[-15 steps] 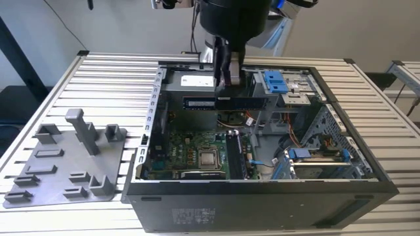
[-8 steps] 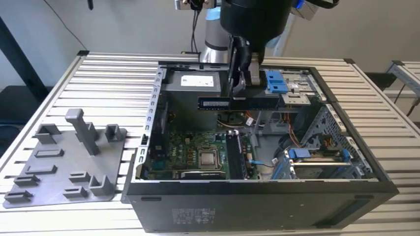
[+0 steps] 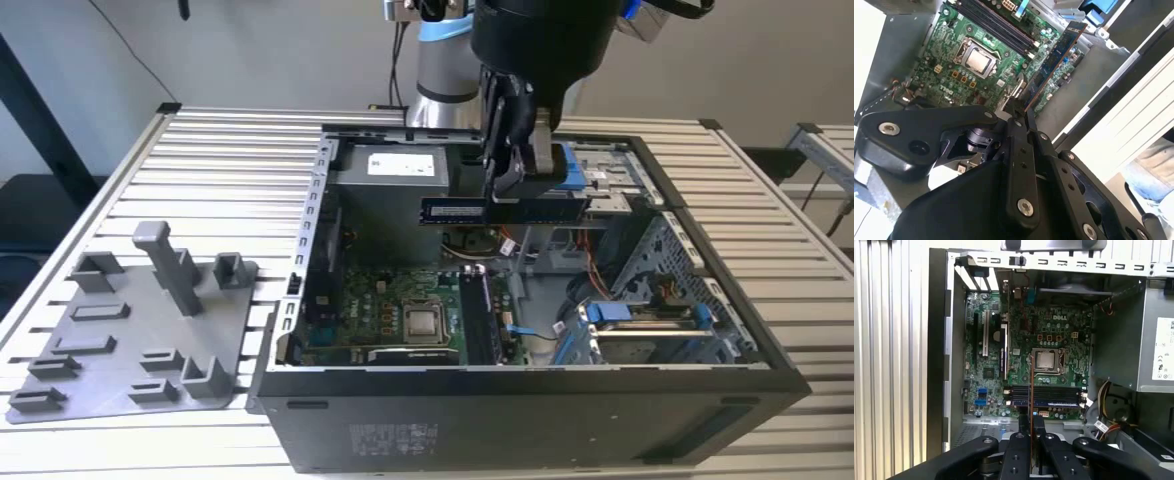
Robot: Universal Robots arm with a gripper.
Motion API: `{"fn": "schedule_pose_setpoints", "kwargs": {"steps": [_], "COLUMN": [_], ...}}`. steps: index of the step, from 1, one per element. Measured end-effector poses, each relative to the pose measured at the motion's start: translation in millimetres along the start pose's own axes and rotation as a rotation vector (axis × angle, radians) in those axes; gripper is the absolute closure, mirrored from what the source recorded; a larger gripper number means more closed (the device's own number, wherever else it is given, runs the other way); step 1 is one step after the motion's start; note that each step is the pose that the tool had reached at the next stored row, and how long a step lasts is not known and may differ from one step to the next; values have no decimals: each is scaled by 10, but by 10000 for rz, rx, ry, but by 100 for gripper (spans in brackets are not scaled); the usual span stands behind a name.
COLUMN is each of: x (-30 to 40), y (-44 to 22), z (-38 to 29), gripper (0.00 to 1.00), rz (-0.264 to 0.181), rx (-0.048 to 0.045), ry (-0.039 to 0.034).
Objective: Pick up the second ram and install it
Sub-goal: 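Pick up the second ram and move it above second insertion slot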
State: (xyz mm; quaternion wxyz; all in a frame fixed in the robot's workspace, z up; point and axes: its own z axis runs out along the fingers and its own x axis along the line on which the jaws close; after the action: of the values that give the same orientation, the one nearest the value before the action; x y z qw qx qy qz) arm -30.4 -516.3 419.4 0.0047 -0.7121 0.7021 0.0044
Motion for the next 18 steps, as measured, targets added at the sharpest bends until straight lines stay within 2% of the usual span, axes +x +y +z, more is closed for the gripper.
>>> {"fn": "schedule_pose_setpoints", "kwargs": {"steps": [4, 6, 18], "x": [-6, -33, -363], "y": [-2, -2, -10], "z": [0, 0, 7], "gripper": [86, 86, 86], "rz": [0, -1, 1], "rx": [0, 0, -1], "ry": [-1, 0, 0]}}
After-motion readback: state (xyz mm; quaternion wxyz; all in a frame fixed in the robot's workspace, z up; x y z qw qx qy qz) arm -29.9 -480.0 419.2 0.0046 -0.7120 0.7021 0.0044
